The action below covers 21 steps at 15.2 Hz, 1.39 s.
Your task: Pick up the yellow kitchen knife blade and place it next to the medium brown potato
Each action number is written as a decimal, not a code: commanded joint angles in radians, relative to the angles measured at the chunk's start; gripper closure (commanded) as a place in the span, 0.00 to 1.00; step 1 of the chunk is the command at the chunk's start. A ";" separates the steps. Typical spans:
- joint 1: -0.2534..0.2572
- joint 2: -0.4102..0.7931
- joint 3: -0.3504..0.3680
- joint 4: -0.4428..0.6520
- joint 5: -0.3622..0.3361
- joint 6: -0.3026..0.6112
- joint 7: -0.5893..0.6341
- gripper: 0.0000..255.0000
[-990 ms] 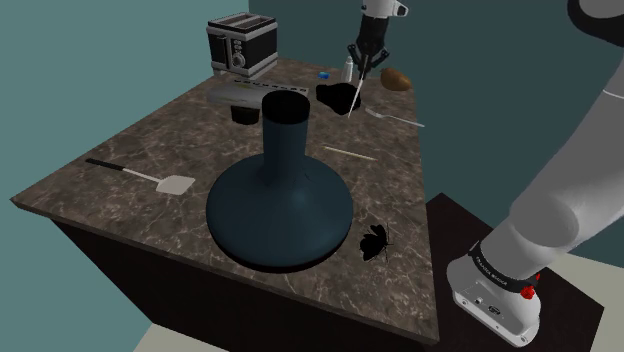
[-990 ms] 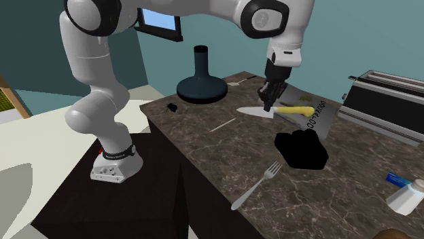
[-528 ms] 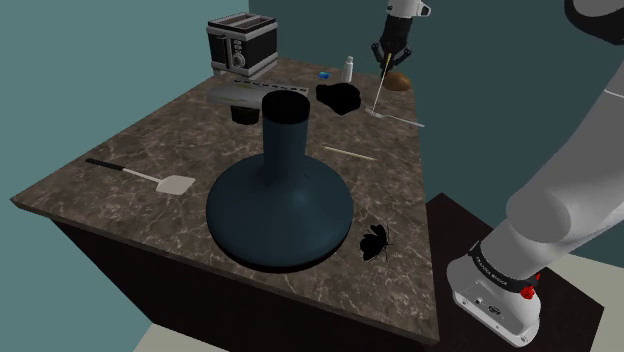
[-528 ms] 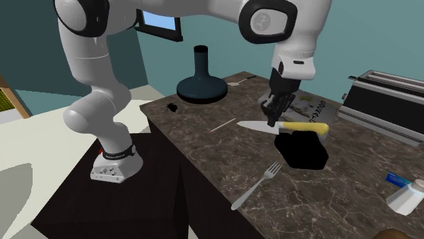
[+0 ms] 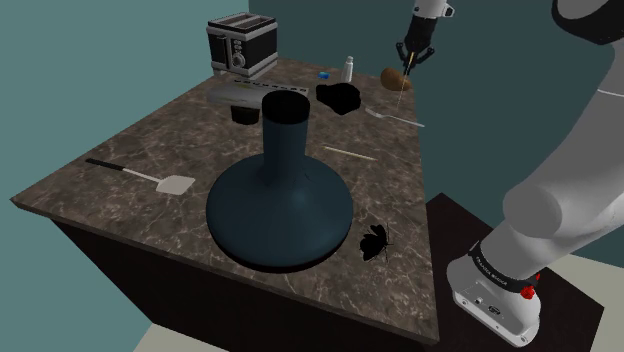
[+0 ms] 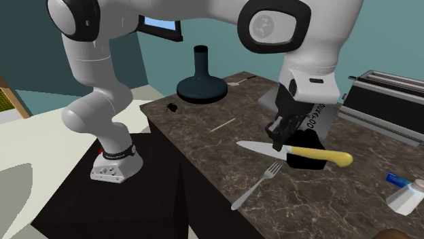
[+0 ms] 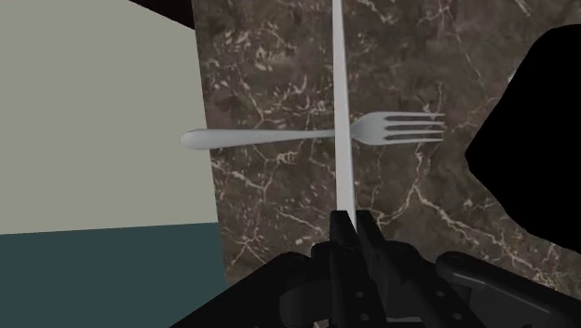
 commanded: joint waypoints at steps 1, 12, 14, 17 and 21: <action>-0.027 0.019 -0.017 0.023 0.003 -0.004 -0.045 1.00; -0.079 0.079 -0.046 0.012 0.011 0.066 -0.128 1.00; -0.079 0.082 -0.046 -0.009 0.012 0.092 -0.128 1.00; -0.079 0.089 -0.046 -0.040 0.012 0.129 -0.128 1.00; -0.079 0.101 -0.045 -0.077 0.014 0.178 -0.128 1.00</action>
